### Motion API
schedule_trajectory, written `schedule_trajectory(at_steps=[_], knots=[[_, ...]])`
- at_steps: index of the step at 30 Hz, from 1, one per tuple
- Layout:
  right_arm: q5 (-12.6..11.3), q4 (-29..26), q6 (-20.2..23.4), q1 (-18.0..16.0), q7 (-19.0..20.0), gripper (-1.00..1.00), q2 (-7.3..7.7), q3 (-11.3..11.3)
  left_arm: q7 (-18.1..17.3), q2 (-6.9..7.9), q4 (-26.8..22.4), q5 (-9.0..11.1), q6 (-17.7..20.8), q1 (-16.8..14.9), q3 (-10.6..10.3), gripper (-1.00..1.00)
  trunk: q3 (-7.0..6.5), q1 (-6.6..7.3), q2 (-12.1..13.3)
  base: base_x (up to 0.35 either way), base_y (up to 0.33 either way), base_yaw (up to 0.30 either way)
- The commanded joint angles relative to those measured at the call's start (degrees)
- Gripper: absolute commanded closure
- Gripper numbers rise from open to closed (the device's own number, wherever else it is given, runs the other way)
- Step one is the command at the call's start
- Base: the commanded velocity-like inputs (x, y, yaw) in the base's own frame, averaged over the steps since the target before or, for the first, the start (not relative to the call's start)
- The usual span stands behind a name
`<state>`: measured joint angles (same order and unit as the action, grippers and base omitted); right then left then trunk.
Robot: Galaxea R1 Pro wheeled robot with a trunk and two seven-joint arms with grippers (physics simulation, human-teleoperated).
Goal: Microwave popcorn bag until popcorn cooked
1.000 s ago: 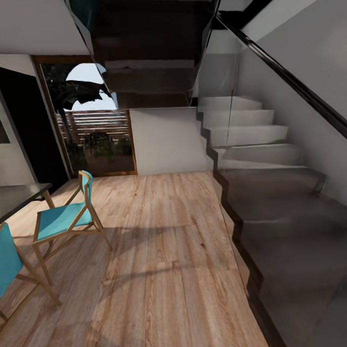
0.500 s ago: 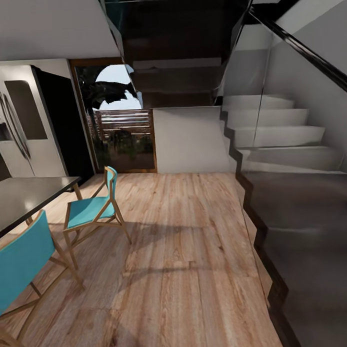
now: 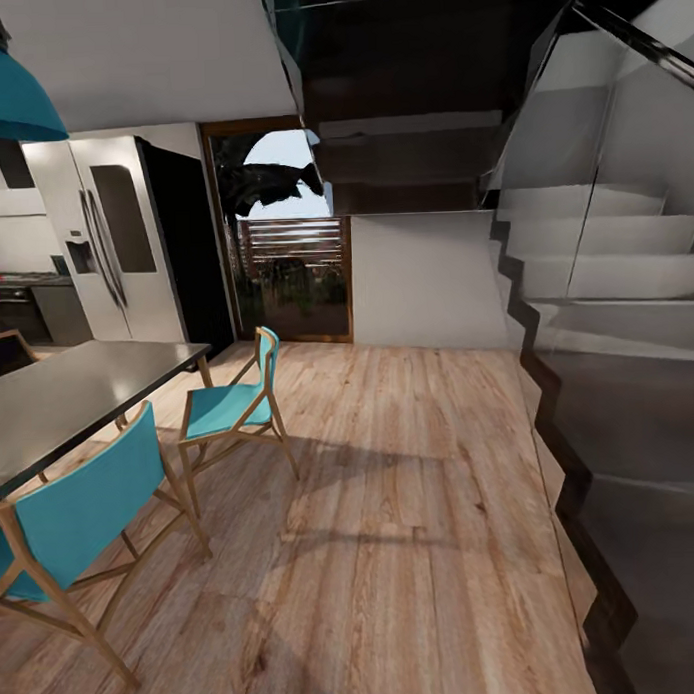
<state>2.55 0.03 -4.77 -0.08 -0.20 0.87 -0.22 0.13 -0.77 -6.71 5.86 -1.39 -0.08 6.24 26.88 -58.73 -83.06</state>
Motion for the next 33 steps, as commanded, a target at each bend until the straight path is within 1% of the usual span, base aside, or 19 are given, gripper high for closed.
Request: schedule_trajectory(at_steps=[1,3,5,8,33], knots=[[0.3,0.0,-0.2,0.0,0.0,-1.00,0.01,0.0,0.0,-0.02,0.0,0.5,-0.1,0.0,0.2,-1.00,0.05,0.00,0.0,0.000,0.000,0.281],[0.3,0.0,-0.2,0.0,0.0,-1.00,0.01,0.0,0.0,-0.02,0.0,0.5,-0.1,0.0,0.5,-1.00,0.05,0.00,0.0,0.000,0.000,0.281],[0.3,0.0,-0.2,0.0,0.0,-1.00,0.01,0.0,0.0,-0.02,0.0,0.5,-0.1,0.0,1.7,-1.00,0.05,0.00,0.0,0.000,0.000,0.281],[0.3,0.0,-0.2,0.0,0.0,-1.00,0.01,0.0,0.0,-0.02,0.0,0.5,-0.1,0.0,2.3,-1.00,0.05,0.00,0.0,0.000,0.000,0.281],[0.3,0.0,-0.2,0.0,0.0,-1.00,0.01,0.0,0.0,-0.02,0.0,0.5,-0.1,0.0,2.4,-1.00,0.05,0.00,0.0,0.000,0.000,0.281]])
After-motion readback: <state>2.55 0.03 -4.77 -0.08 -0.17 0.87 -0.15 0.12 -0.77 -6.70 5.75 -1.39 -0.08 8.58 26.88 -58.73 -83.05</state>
